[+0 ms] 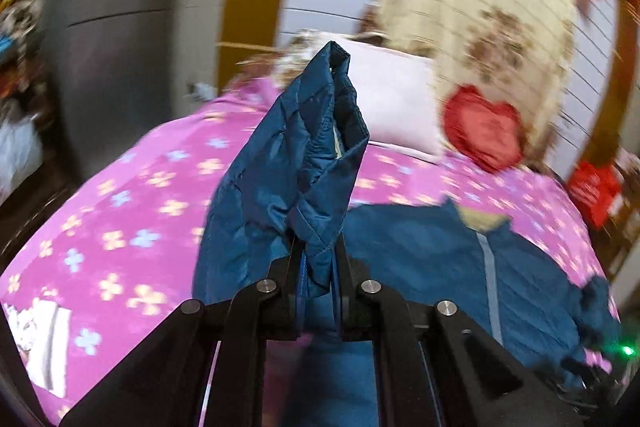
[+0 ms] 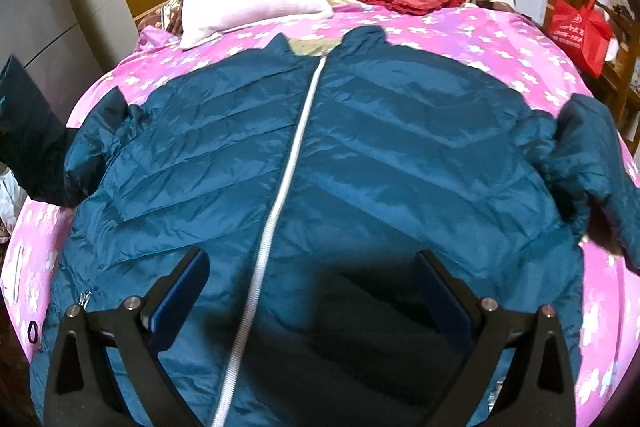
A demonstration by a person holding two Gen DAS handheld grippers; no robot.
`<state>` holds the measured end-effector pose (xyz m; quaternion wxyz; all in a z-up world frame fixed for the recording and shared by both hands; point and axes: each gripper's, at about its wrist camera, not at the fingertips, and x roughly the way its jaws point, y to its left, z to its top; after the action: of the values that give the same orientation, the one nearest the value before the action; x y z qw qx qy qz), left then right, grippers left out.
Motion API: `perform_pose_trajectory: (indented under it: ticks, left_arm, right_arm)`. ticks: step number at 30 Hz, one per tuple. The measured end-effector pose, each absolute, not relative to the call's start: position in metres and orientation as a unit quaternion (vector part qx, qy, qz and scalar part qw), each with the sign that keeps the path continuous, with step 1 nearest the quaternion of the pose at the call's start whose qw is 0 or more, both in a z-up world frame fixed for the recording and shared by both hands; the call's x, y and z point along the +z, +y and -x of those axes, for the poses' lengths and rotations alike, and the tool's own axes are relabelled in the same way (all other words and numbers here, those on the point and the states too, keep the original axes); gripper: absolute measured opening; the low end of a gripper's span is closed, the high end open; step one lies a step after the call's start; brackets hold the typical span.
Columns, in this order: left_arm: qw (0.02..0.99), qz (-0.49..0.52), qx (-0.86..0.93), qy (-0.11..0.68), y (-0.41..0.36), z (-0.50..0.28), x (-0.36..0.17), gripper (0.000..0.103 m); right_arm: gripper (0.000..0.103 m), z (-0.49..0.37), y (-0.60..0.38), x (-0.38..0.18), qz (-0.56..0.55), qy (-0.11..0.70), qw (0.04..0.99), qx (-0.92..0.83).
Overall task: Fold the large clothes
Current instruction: 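Carry the held sleeve across the jacket body and open the left gripper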
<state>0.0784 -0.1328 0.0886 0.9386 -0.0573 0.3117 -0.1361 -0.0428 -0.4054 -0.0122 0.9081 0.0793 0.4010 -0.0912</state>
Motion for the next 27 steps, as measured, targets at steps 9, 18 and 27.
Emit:
perform_pose_trajectory:
  ticks: [9, 18, 27]
  left_arm:
    - [0.914, 0.002, -0.219, 0.341, -0.253, -0.039, 0.071, 0.0]
    - [0.879, -0.016, -0.264, 0.396, -0.334, -0.023, 0.02, 0.0]
    - [0.83, -0.011, -0.31, 0.463, -0.383, -0.03, -0.034, 0.0]
  right_arm:
    - [0.103, 0.064, -0.444, -0.008, -0.097, 0.391, 0.908, -0.114]
    - [0.103, 0.067, -0.483, -0.024, -0.099, 0.406, 0.897, -0.143]
    - [0.103, 0.063, -0.518, -0.041, -0.11, 0.418, 0.889, -0.149]
